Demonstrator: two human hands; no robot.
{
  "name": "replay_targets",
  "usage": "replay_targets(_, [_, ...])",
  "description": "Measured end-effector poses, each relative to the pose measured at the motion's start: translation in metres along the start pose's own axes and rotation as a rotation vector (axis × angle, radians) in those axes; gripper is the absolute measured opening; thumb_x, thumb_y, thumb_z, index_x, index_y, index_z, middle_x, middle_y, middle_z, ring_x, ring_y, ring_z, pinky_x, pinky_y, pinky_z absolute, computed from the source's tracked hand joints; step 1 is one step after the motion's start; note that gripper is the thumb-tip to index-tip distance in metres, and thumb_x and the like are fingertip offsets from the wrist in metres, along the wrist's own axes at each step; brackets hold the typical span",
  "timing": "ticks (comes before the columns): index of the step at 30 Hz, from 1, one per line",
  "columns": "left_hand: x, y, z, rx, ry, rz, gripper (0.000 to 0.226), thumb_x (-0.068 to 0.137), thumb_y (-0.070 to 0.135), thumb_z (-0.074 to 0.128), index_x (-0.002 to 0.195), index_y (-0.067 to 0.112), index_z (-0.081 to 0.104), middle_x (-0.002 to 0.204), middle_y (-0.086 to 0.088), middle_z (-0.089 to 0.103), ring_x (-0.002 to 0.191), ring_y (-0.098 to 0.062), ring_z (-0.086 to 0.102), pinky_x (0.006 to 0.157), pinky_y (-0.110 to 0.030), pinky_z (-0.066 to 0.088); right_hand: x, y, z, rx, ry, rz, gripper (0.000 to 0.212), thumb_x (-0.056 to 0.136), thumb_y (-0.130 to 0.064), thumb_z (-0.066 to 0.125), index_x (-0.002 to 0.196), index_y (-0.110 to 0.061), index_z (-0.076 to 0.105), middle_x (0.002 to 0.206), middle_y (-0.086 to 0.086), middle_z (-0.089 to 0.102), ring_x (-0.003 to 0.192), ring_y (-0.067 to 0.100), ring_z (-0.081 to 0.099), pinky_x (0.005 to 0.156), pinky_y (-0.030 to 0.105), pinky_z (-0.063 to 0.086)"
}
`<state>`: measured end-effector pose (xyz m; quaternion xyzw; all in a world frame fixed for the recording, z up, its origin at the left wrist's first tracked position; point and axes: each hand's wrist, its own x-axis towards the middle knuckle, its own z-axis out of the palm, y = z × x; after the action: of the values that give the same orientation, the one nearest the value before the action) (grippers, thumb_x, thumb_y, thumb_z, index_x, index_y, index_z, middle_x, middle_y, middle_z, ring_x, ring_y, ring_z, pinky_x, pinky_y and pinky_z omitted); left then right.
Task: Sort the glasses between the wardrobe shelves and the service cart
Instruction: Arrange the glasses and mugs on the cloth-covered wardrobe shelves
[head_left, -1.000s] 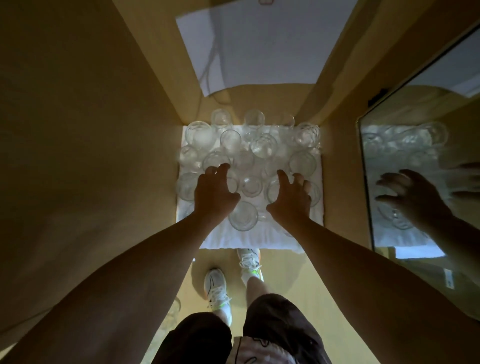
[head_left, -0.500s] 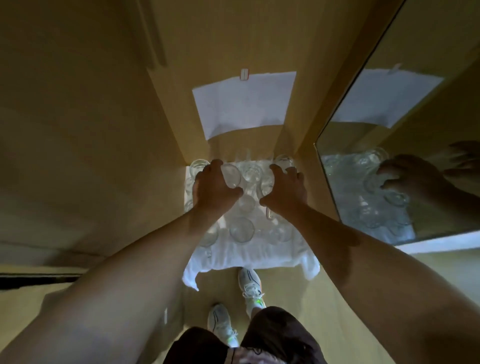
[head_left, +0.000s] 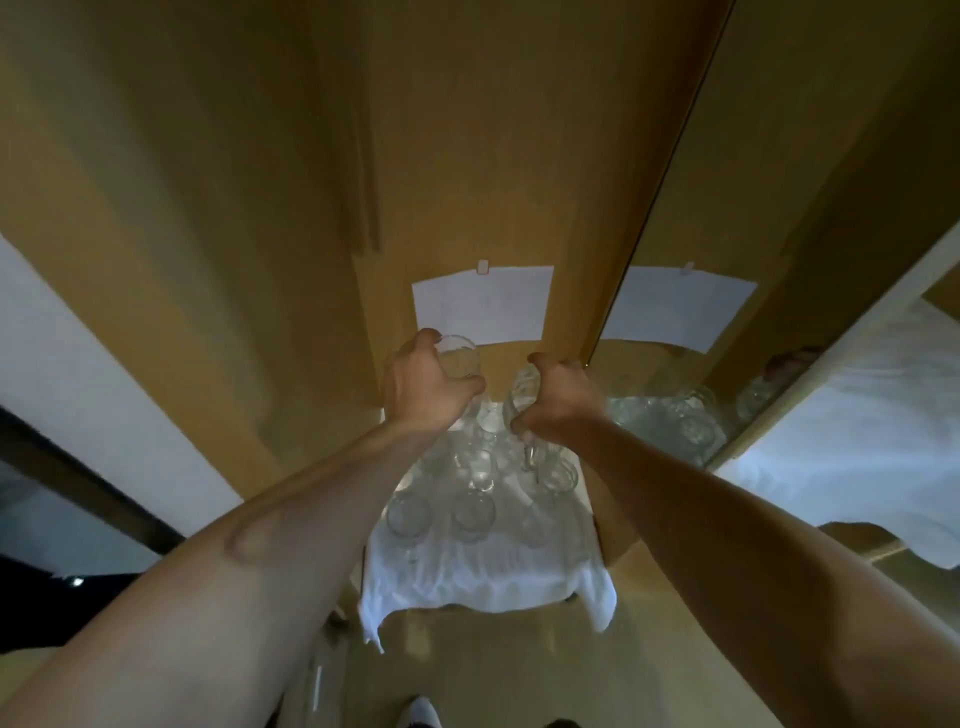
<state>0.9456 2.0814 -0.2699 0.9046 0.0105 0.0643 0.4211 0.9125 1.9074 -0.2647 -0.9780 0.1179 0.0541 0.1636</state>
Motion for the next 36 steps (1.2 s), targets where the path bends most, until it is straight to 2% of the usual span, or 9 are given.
replay_targets(3, [-0.030,0.016,-0.016,0.033,0.051,0.018,0.081,0.058,0.047,0.081,0.131,0.021,0.060,0.126,-0.002,0.068,0.114,-0.027,0.062,0.090,-0.031,0.051,-0.025,0.001,-0.020,-0.003,-0.003,-0.045,0.101,0.058,-0.037,0.087,0.147,-0.028,0.041,0.133,0.013,0.052,0.125,0.034,0.049,0.090,0.037,0.051])
replay_targets(5, [-0.053,0.027,-0.024,0.070,0.090,0.023,0.080,0.060,0.049,0.081,0.132,0.022,0.060,0.126,-0.001,0.068,0.115,-0.027,0.062,0.083,-0.026,0.044,-0.046,0.006,-0.032,-0.013,0.001,-0.072,0.097,0.056,-0.039,0.089,0.143,-0.028,0.046,0.129,0.011,0.056,0.122,0.033,0.052,0.086,0.036,0.054])
replay_targets(11, [-0.140,0.062,-0.045,0.120,0.167,0.047,0.072,0.065,0.051,0.079,0.129,0.023,0.061,0.117,-0.002,0.071,0.111,-0.032,0.061,0.079,-0.029,0.042,-0.117,0.028,-0.063,-0.030,0.008,-0.158,0.097,0.058,-0.043,0.092,0.142,-0.027,0.047,0.127,0.010,0.059,0.121,0.035,0.052,0.087,0.041,0.055])
replay_targets(17, [-0.214,0.092,-0.065,0.039,0.223,0.006,0.067,0.061,0.052,0.079,0.122,0.029,0.063,0.098,0.012,0.064,0.105,-0.022,0.063,0.073,-0.025,0.039,-0.184,0.045,-0.081,0.004,0.005,-0.217,0.098,0.056,-0.041,0.094,0.141,-0.025,0.049,0.130,0.008,0.058,0.114,0.030,0.061,0.085,0.040,0.057])
replay_targets(20, [-0.238,0.103,-0.074,0.002,0.230,-0.019,0.078,0.060,0.051,0.083,0.130,0.025,0.059,0.112,0.007,0.068,0.107,-0.021,0.063,0.075,-0.023,0.038,-0.212,0.052,-0.089,0.001,0.015,-0.218,0.101,0.054,-0.043,0.093,0.143,-0.028,0.048,0.131,0.007,0.057,0.114,0.030,0.061,0.082,0.038,0.056])
replay_targets(24, [-0.257,0.118,-0.083,-0.015,0.186,-0.018,0.083,0.060,0.050,0.085,0.133,0.021,0.059,0.120,0.001,0.068,0.110,-0.023,0.063,0.077,-0.024,0.039,-0.244,0.060,-0.102,0.013,0.051,-0.180,0.103,0.054,-0.048,0.091,0.145,-0.032,0.045,0.133,0.006,0.055,0.118,0.030,0.057,0.088,0.041,0.056])
replay_targets(29, [-0.284,0.128,-0.089,-0.024,0.092,0.066,0.081,0.058,0.055,0.087,0.128,0.022,0.060,0.121,0.003,0.067,0.096,-0.014,0.056,0.071,-0.023,0.037,-0.287,0.071,-0.113,0.030,0.115,-0.087,0.105,0.053,-0.046,0.089,0.146,-0.031,0.042,0.131,0.007,0.056,0.121,0.030,0.055,0.089,0.042,0.056])
replay_targets(33, [-0.305,0.138,-0.089,-0.082,0.020,0.143,0.081,0.060,0.055,0.087,0.127,0.020,0.060,0.123,0.000,0.066,0.107,-0.019,0.061,0.082,-0.030,0.048,-0.318,0.082,-0.121,0.058,0.145,-0.004,0.101,0.051,-0.048,0.089,0.141,-0.030,0.047,0.130,0.006,0.057,0.112,0.026,0.058,0.080,0.036,0.054])
replay_targets(36, [-0.318,0.150,-0.085,-0.124,-0.050,0.188,0.079,0.063,0.050,0.089,0.128,0.017,0.059,0.126,-0.003,0.064,0.113,-0.021,0.059,0.091,-0.036,0.052,-0.338,0.099,-0.126,0.063,0.174,0.039,0.107,0.052,-0.046,0.091,0.147,-0.029,0.043,0.133,0.006,0.057,0.118,0.029,0.057,0.086,0.038,0.051])
